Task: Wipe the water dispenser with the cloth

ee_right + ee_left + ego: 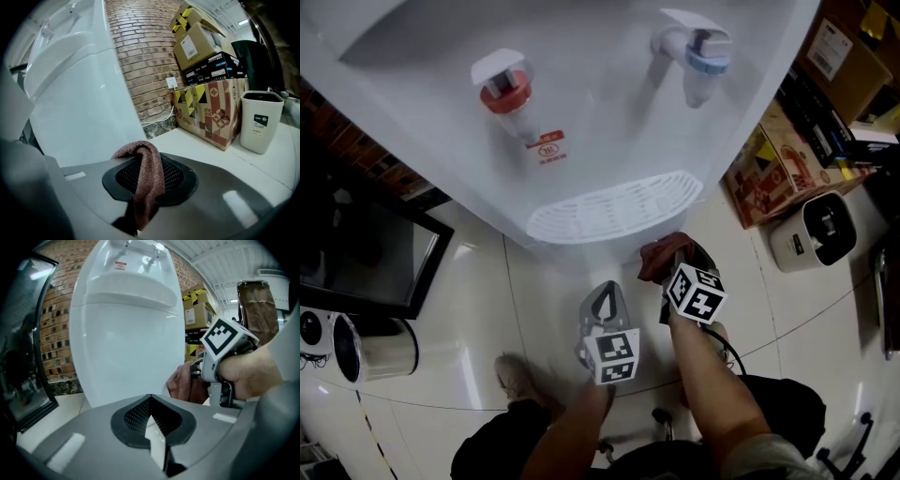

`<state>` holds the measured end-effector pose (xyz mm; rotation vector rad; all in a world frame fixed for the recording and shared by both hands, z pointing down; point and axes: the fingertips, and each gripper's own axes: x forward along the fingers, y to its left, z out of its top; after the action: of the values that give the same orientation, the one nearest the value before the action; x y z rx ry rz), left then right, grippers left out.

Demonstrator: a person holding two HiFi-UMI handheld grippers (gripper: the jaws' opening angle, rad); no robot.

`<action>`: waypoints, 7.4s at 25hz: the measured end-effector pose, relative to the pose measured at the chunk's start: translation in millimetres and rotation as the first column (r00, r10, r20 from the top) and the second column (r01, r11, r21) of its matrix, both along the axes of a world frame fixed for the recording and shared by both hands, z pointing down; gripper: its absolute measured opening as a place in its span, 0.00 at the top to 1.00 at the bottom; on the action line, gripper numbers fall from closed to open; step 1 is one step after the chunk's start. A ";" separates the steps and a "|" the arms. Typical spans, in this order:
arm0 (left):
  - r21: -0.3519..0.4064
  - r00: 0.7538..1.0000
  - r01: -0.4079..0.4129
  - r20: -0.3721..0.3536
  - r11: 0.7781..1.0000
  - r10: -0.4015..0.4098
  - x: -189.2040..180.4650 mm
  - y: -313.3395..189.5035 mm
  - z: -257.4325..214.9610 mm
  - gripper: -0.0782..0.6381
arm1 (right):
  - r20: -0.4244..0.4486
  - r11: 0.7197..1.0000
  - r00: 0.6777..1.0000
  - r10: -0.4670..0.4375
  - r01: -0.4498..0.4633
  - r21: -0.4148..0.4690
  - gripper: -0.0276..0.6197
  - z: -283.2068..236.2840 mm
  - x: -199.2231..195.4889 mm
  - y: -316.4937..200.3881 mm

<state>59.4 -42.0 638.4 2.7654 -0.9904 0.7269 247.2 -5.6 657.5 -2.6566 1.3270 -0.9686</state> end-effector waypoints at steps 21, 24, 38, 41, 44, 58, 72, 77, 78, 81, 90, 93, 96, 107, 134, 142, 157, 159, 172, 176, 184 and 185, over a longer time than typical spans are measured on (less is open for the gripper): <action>0.018 0.937 0.337 0.095 0.941 -0.338 -195.3 -108.9 22.3 0.89 | 0.276 0.934 0.900 -0.336 0.356 -0.024 0.83 88.9 -243.6 -111.6; 0.007 0.938 0.337 0.089 0.941 -0.336 -196.0 -110.7 27.0 0.89 | 0.268 0.939 0.909 -0.320 0.342 -0.040 0.83 93.5 -233.7 -112.2; -0.012 0.985 0.164 0.055 0.986 -0.163 -101.3 -61.9 20.8 0.89 | 0.207 0.984 0.968 -0.142 0.160 -0.073 0.83 75.6 -129.4 -62.7; -0.022 0.994 0.092 0.054 0.996 -0.091 -67.3 -37.2 23.8 0.89 | 0.183 0.991 0.978 -0.099 0.114 -0.075 0.83 68.2 -92.2 -44.7; -0.029 0.998 0.031 0.049 0.999 -0.029 -34.2 -15.0 24.0 0.89 | 0.156 0.994 0.986 -0.065 0.077 -0.071 0.83 62.3 -54.5 -27.4; -0.054 0.994 -0.092 0.058 0.994 0.095 34.7 36.1 40.2 0.89 | 0.173 0.994 0.985 -0.024 0.042 -0.101 0.83 93.9 27.5 13.0; -0.046 0.999 -0.021 0.040 0.999 0.022 9.6 11.5 32.2 0.89 | 0.114 0.987 0.991 -0.076 0.091 -0.129 0.83 85.4 17.3 8.3; -0.033 0.997 0.051 0.062 0.998 -0.049 -29.8 -13.6 36.2 0.89 | 0.113 0.977 0.980 -0.163 0.176 -0.116 0.83 87.0 -50.5 -3.3; -0.033 0.995 0.073 0.073 0.997 -0.071 -41.1 -19.8 38.1 0.89 | 0.129 0.970 0.971 -0.203 0.218 -0.108 0.83 89.9 -73.7 -10.2; -0.021 0.985 0.136 0.107 0.990 -0.133 -78.1 -39.9 43.2 0.89 | 0.203 0.941 0.929 -0.309 0.329 -0.076 0.83 99.5 -140.4 -34.2; -0.027 0.934 0.333 0.150 0.942 -0.326 -191.1 -100.3 51.6 0.89 | 0.443 0.933 0.843 -0.304 0.357 -0.039 0.83 148.1 -254.2 -102.2; -0.029 0.930 0.343 0.150 0.939 -0.335 -203.0 -111.0 55.9 0.89 | 0.467 0.948 0.848 -0.252 0.314 -0.058 0.83 163.7 -255.6 -114.5; -0.034 0.931 0.340 0.150 0.940 -0.332 -204.1 -114.5 61.2 0.89 | 0.468 0.947 0.853 -0.234 0.308 -0.088 0.83 173.3 -250.5 -117.3; -0.038 0.964 0.239 0.126 0.970 -0.232 -149.1 -89.6 55.9 0.89 | 0.420 0.969 0.898 -0.130 0.205 -0.139 0.83 169.0 -186.2 -81.7; -0.095 0.999 0.028 0.028 0.995 -0.026 23.2 -8.5 40.3 0.89 | 0.362 0.982 0.928 0.087 -0.019 -0.188 0.84 160.6 27.0 4.7; -0.008 0.998 -0.013 0.054 1.000 0.014 39.9 8.7 4.8 0.89 | 0.170 0.973 0.981 -0.094 0.127 -0.194 0.83 100.2 53.8 17.6; 0.217 0.988 0.155 -0.056 0.964 -0.146 13.7 48.7 -269.4 0.89 | -0.347 0.860 0.840 -0.417 0.488 0.149 0.83 -254.8 47.0 34.7; 0.228 0.985 0.166 -0.080 0.959 -0.152 15.1 59.4 -290.5 0.89 | -0.362 0.832 0.831 -0.422 0.514 0.209 0.83 -291.2 39.6 39.0; 0.353 0.950 0.247 -0.274 0.903 -0.152 28.2 71.1 -419.9 0.89 | -0.636 0.632 0.628 -0.449 0.726 0.271 0.83 -445.1 -19.4 66.4; 0.365 0.957 0.226 -0.258 0.903 -0.135 62.9 65.1 -424.8 0.89 | -0.688 0.605 0.622 -0.375 0.726 0.326 0.83 -461.2 8.4 85.4; 0.399 0.950 0.265 -0.266 0.878 -0.166 118.3 55.2 -443.2 0.89 | -0.726 0.472 0.570 -0.384 0.798 0.376 0.83 -511.3 60.1 67.9; 0.409 0.949 0.272 -0.262 0.871 -0.173 120.6 52.7 -452.7 0.89 | -0.739 0.447 0.560 -0.373 0.807 0.385 0.83 -529.0 62.7 62.5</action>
<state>180.1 10.7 185.7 2.9235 -1.5572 0.1673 309.8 57.0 128.5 -1.8157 2.2986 0.4583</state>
